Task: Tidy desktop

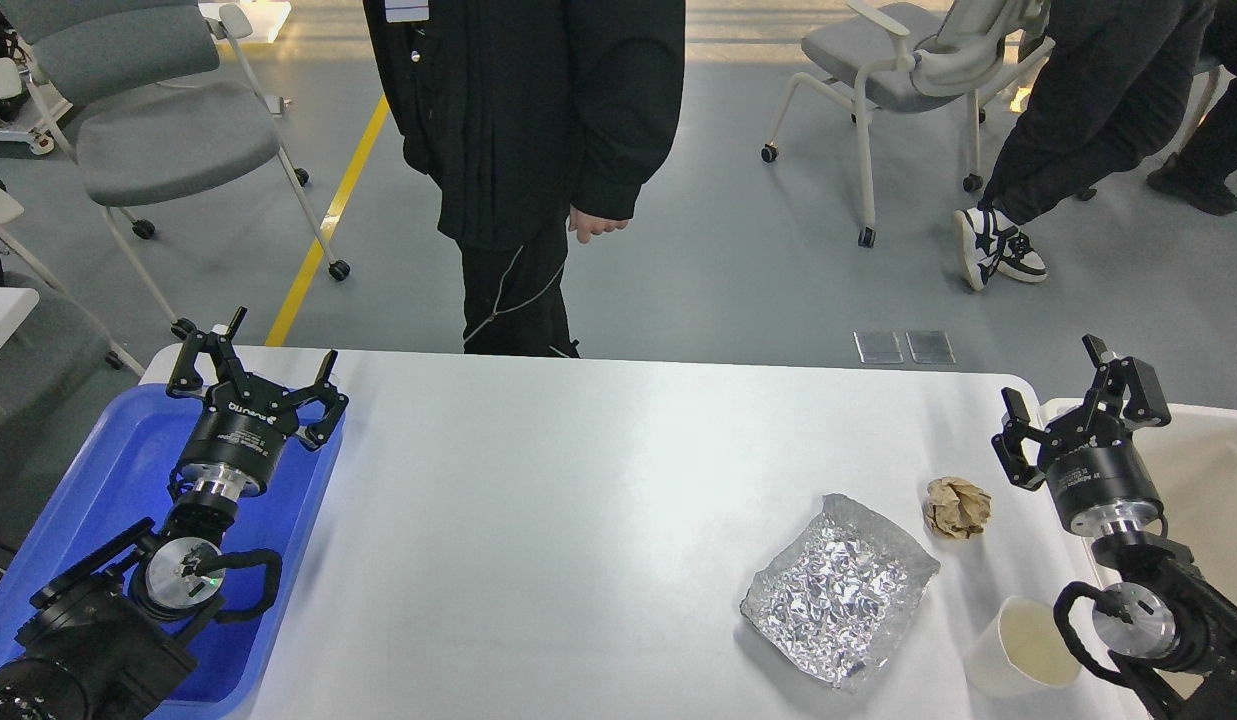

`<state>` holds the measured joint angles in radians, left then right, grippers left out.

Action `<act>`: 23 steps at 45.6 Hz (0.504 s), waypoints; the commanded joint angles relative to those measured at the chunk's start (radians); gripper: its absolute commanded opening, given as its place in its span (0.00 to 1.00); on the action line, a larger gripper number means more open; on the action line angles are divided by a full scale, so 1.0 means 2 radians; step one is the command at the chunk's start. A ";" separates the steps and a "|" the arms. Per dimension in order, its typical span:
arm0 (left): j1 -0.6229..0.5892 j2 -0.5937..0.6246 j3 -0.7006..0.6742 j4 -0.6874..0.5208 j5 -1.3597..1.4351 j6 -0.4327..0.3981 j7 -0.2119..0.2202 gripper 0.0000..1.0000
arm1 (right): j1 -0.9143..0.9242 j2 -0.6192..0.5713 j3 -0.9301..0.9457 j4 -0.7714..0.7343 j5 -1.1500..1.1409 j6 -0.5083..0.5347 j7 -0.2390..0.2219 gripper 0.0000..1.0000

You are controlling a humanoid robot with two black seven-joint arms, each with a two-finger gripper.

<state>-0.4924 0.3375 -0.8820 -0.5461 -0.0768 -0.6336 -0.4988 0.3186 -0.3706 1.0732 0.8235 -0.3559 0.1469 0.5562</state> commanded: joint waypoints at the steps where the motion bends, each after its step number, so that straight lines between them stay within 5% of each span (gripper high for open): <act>1: 0.000 0.000 0.000 0.000 0.000 0.000 0.000 1.00 | 0.001 0.000 -0.001 0.002 0.000 -0.001 0.000 1.00; 23: -0.001 0.000 0.000 0.000 0.000 0.000 0.000 1.00 | 0.006 0.001 -0.001 -0.001 0.000 -0.007 0.000 1.00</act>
<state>-0.4928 0.3375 -0.8820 -0.5461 -0.0768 -0.6339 -0.4988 0.3263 -0.3700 1.0713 0.8257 -0.3559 0.1384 0.5554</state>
